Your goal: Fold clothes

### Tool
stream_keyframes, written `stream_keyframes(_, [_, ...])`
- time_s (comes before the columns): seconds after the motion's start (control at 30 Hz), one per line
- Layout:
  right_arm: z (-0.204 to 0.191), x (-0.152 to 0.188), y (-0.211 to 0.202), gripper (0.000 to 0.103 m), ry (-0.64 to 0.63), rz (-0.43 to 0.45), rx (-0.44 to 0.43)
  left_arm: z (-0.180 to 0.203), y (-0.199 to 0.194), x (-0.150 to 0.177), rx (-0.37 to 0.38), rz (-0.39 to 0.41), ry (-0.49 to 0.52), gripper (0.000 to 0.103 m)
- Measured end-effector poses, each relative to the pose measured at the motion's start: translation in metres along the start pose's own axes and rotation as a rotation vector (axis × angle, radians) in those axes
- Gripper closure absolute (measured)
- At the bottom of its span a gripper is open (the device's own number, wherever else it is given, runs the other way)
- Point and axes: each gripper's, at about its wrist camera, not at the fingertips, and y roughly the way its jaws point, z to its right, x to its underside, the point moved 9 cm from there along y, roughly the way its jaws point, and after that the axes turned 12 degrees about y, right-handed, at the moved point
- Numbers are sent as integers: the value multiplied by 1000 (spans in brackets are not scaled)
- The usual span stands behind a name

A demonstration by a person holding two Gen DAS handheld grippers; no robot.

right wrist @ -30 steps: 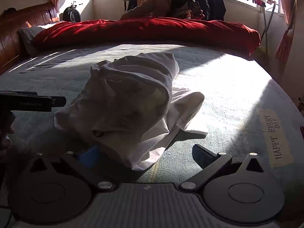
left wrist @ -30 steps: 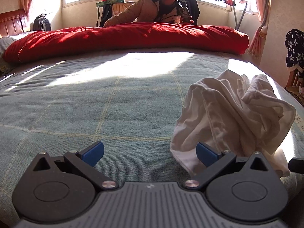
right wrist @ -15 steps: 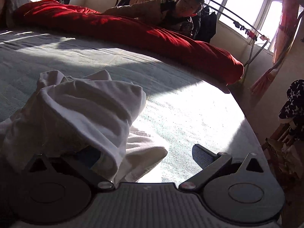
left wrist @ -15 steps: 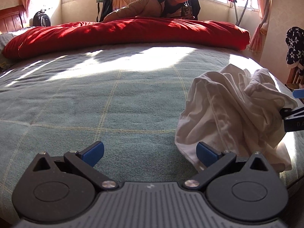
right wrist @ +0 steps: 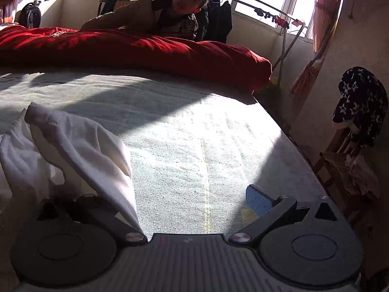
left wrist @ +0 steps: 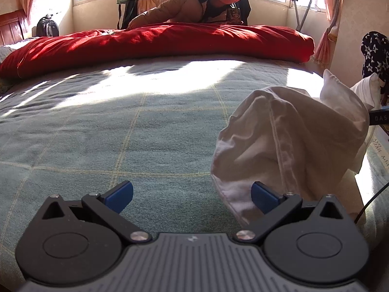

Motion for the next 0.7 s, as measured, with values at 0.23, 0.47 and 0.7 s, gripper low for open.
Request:
stream_keyframes(0.23, [50, 11, 0, 0, 136, -46, 64, 15, -9, -2, 21, 5, 27, 0])
stream_keyframes(0.47, [33, 39, -40, 0, 110, -44, -31, 31, -16, -1, 26, -4, 65, 0])
stream_keyframes(0.7, [7, 63, -71, 0, 89, -78, -121, 41, -27, -1, 43, 5, 81, 0])
